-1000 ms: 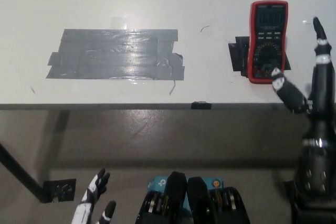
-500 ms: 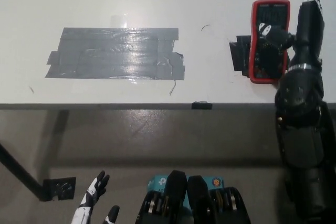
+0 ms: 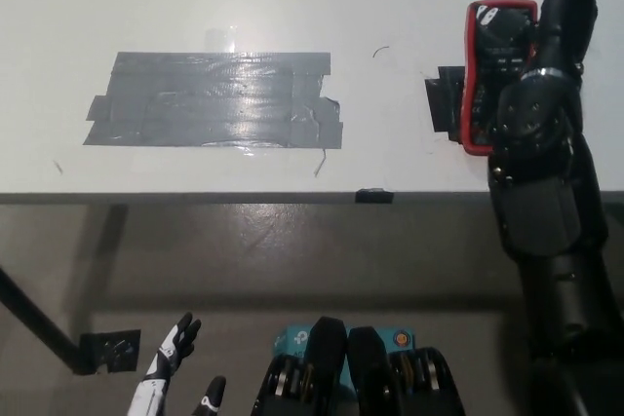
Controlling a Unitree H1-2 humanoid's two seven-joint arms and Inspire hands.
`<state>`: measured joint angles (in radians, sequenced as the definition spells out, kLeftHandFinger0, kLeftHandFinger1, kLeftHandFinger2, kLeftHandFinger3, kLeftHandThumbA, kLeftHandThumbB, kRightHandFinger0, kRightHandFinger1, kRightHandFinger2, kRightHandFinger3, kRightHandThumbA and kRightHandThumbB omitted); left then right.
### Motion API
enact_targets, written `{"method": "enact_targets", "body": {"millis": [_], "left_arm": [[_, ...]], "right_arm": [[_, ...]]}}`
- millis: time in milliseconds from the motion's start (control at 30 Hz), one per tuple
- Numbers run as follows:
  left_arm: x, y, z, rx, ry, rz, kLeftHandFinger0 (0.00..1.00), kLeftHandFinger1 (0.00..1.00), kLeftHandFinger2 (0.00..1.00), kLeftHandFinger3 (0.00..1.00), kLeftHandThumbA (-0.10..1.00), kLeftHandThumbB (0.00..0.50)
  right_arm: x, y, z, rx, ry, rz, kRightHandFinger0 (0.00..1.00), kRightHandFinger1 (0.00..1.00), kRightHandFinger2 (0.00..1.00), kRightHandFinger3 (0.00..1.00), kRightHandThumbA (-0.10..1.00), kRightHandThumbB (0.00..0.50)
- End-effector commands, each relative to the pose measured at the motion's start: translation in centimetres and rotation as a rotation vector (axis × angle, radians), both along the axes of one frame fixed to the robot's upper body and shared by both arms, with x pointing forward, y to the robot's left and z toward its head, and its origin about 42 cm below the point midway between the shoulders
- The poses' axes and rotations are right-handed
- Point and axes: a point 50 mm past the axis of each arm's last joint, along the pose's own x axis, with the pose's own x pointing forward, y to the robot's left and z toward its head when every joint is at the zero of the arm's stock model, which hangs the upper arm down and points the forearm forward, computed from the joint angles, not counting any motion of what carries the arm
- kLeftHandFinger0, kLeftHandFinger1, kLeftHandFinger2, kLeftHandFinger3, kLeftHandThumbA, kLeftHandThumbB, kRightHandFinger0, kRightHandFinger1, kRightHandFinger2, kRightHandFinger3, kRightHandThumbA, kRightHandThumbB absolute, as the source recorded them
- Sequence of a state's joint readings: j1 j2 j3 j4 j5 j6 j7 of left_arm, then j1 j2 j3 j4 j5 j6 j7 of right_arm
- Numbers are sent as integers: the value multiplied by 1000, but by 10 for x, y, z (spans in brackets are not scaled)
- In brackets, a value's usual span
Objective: The robot first picks the multimeter with right hand and then unfolds the black stand on the back of it using left hand
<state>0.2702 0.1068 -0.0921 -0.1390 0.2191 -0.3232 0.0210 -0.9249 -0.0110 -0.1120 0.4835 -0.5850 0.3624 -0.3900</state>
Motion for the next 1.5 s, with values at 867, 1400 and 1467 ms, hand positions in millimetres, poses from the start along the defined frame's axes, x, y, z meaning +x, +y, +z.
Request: {"method": "enact_targets", "body": {"millis": [867,1400,1467], "left_arm": [[1,5,11,30,-32,-17,1000,1000,1000,1000,718,23],[2,7,13,52,-36,-15,1000,1000,1000,1000,755,18],[2,7,13,51,-40,-18,1000,1000,1000,1000,735,15]], "right_arm": [[38,16,36,60,0,-180,1000,1000,1000,1000,983,455],[40,20,22,112,37,-132,1000,1000,1000,1000,976,482],[40,21,19,116,51,-124,1000,1000,1000,1000,981,483]]}}
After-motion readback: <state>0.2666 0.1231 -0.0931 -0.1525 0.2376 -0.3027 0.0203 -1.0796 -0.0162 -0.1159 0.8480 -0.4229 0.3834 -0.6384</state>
